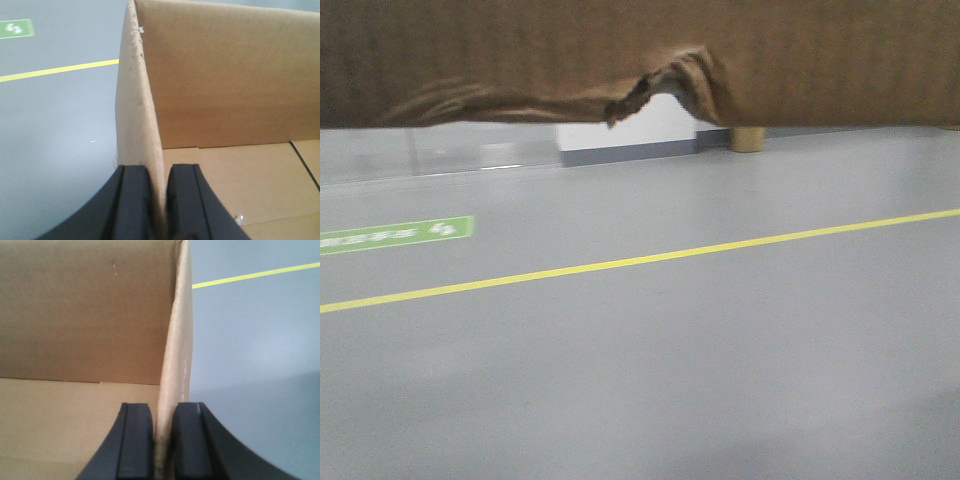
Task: Grab carton from right shelf to conveyor
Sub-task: 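Carry the carton to the grey conveyor belt with both grippers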
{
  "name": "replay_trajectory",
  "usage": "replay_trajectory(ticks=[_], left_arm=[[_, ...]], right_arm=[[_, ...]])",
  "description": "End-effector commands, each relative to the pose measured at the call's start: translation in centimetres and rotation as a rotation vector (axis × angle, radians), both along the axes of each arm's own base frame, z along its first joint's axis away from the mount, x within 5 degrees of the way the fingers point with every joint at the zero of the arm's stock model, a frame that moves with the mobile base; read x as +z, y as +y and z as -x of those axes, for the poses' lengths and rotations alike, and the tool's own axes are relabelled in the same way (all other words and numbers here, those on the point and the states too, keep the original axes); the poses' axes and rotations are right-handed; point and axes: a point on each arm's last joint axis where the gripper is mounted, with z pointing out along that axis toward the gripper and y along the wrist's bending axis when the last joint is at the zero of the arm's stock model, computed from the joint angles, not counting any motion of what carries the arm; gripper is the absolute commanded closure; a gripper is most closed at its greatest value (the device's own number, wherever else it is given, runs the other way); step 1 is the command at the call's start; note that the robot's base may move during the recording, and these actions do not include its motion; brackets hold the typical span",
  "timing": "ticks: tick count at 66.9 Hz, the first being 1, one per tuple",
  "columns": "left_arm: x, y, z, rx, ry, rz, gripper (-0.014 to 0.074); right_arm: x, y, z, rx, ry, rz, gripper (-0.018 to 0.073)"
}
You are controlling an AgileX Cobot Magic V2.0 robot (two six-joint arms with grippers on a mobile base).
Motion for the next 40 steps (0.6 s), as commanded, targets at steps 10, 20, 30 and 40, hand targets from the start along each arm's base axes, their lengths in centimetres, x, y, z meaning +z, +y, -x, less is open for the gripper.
replay_trajectory(ticks=[10, 20, 30, 40], left_arm=[[0.88, -0.38, 0.28, -0.030, -0.086, 0.035, 0.0615], [0.88, -0.38, 0.28, -0.030, -0.086, 0.035, 0.0615], [0.88, -0.38, 0.28, -0.030, -0.086, 0.035, 0.0615], [0.88, -0.38, 0.28, -0.030, -0.086, 0.035, 0.0615]], right_arm=[[0.85, -0.01, 0.08, -0.003, -0.092, -0.016, 0.0634], [0.85, -0.01, 0.08, -0.003, -0.092, -0.016, 0.0634], [0.87, -0.01, 0.16, -0.003, -0.094, -0.017, 0.0634], [0.87, -0.01, 0.16, -0.003, -0.094, -0.017, 0.0634]])
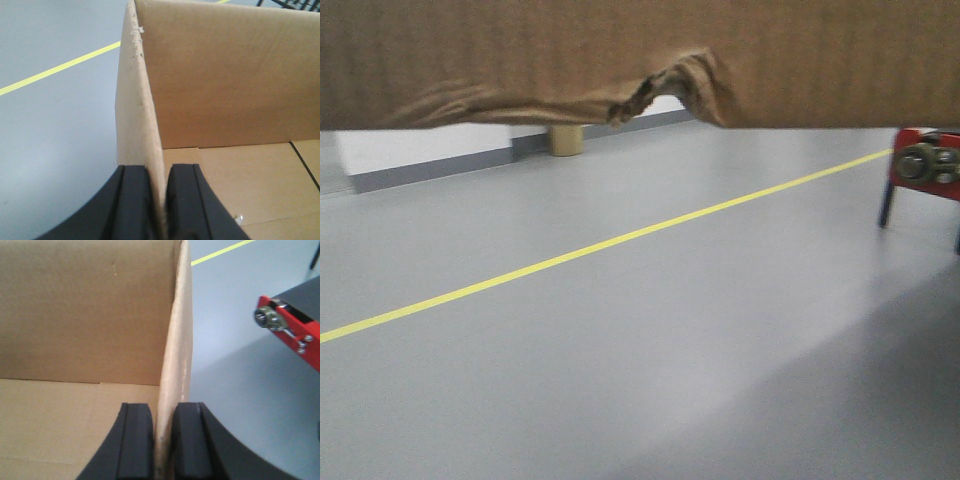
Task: Grab carton from right shelf to conveyor
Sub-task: 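Carry the carton to the grey conveyor belt with both grippers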
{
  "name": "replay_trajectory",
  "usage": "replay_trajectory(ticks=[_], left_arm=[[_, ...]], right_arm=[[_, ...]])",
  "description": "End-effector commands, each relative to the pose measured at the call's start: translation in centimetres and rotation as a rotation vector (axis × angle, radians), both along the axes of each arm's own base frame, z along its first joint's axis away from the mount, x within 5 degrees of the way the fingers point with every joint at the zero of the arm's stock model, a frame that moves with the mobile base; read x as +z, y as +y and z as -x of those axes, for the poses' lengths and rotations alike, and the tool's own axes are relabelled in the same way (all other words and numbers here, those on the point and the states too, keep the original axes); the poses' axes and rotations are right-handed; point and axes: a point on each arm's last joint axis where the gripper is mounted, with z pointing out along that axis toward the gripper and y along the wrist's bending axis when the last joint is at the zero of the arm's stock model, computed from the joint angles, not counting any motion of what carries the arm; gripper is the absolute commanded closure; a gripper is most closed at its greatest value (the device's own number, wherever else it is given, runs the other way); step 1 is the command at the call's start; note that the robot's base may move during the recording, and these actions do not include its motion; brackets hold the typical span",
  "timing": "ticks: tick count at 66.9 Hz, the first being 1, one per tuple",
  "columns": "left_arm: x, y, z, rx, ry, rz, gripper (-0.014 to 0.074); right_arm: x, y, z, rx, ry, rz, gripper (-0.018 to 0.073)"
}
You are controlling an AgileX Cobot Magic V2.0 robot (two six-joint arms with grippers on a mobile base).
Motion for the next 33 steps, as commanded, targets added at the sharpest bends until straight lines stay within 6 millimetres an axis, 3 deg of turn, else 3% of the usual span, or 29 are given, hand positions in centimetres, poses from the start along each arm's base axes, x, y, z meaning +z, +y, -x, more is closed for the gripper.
replay_trajectory(ticks=[1, 33], left_arm=[[0.90, -0.37, 0.36, -0.028, -0.087, 0.034, 0.0615], [0.90, -0.37, 0.36, -0.028, -0.087, 0.034, 0.0615]], right_arm=[[0.85, -0.01, 0.17, -0.002, -0.092, -0.016, 0.0634], [0.85, -0.01, 0.17, -0.002, -0.092, -0.016, 0.0634]])
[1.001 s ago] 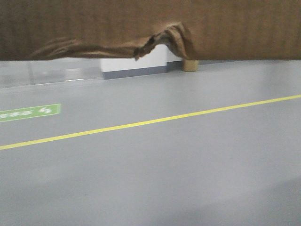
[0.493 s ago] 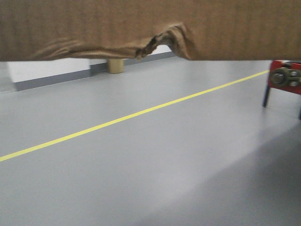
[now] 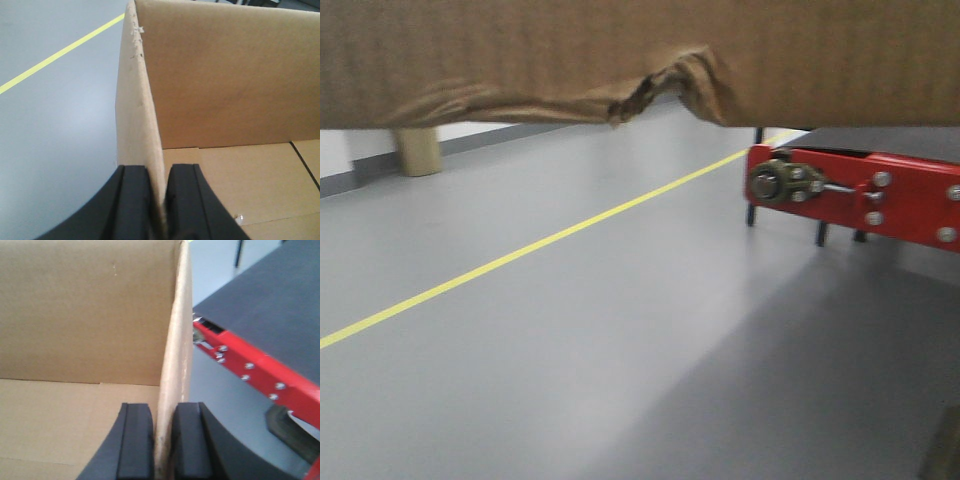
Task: Grab carton from right shelf to conveyor
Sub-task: 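Carry the carton to the grey conveyor belt with both grippers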
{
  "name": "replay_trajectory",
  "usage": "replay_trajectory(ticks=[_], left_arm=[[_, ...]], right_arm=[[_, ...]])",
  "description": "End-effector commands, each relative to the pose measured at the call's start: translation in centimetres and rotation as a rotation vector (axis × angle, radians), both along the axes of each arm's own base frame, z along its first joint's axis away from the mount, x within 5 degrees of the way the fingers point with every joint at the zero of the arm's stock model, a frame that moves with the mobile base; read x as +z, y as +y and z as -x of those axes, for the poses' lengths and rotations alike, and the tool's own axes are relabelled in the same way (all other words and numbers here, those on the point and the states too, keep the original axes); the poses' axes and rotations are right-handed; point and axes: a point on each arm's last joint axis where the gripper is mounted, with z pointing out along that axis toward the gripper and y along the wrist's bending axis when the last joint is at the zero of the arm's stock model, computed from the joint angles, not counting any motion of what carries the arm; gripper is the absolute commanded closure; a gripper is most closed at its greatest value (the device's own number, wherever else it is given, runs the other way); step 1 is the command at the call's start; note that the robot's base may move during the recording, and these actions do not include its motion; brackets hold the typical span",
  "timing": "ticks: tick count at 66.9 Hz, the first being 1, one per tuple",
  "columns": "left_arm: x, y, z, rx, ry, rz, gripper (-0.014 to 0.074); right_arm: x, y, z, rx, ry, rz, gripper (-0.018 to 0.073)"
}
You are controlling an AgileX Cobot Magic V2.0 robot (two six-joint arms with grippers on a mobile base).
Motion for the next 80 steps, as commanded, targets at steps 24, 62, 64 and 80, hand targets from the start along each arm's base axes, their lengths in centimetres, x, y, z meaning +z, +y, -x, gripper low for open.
replay_trajectory(ticks=[24, 62, 64, 80], left_arm=[[0.90, -0.37, 0.36, -0.028, -0.087, 0.034, 0.0615], [0.90, -0.37, 0.36, -0.028, -0.087, 0.034, 0.0615], [0.90, -0.37, 0.36, -0.028, -0.087, 0.034, 0.0615], [0.90, -0.37, 0.36, -0.028, -0.087, 0.034, 0.0615]], right_arm=[[0.85, -0.01, 0.17, -0.002, -0.092, -0.016, 0.0634], [0.85, -0.01, 0.17, -0.002, -0.092, -0.016, 0.0634], [0.85, -0.01, 0.17, -0.002, -0.092, -0.016, 0.0634], [0.85, -0.01, 0.17, -0.002, -0.092, -0.016, 0.0634]])
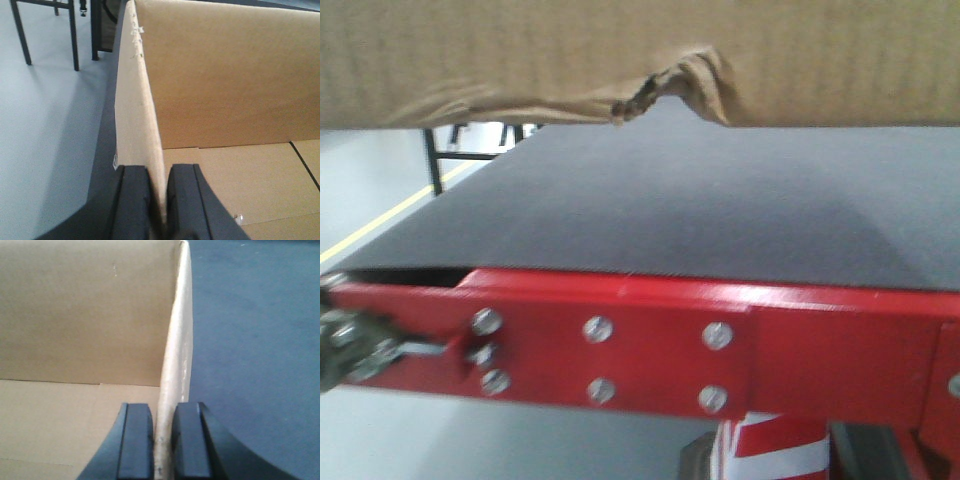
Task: Grab carton from right shelf to conveyor
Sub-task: 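Carry the carton to the grey conveyor belt with both grippers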
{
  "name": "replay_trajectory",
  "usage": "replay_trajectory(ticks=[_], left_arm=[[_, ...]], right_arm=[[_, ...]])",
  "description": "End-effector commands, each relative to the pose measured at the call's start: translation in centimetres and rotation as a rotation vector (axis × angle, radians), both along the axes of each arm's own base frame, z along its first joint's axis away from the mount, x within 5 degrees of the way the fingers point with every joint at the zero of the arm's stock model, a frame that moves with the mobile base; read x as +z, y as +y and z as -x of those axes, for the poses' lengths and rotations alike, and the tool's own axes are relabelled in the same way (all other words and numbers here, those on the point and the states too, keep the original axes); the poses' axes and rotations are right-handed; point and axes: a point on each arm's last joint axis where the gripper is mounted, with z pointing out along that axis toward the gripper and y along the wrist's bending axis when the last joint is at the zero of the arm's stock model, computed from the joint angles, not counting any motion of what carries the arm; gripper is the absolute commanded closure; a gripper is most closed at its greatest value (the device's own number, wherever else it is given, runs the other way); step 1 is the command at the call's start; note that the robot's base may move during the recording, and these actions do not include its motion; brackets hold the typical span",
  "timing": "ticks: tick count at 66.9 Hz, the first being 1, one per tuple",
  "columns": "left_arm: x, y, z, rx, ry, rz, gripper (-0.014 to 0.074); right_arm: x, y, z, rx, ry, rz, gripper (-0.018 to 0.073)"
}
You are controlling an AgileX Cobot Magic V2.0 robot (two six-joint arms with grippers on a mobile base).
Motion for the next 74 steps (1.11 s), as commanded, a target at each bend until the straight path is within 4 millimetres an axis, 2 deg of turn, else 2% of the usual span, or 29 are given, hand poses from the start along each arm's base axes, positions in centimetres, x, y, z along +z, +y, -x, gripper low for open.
replay_trajectory(ticks=[1, 74], left_arm=[[0.90, -0.37, 0.36, -0.028, -0.087, 0.034, 0.0615], [0.90, -0.37, 0.36, -0.028, -0.087, 0.034, 0.0615]], right_arm=[[0.85, -0.01, 0.17, -0.002, -0.092, -0.016, 0.0634], [0.85, -0.01, 0.17, -0.002, -0.092, -0.016, 0.0634]])
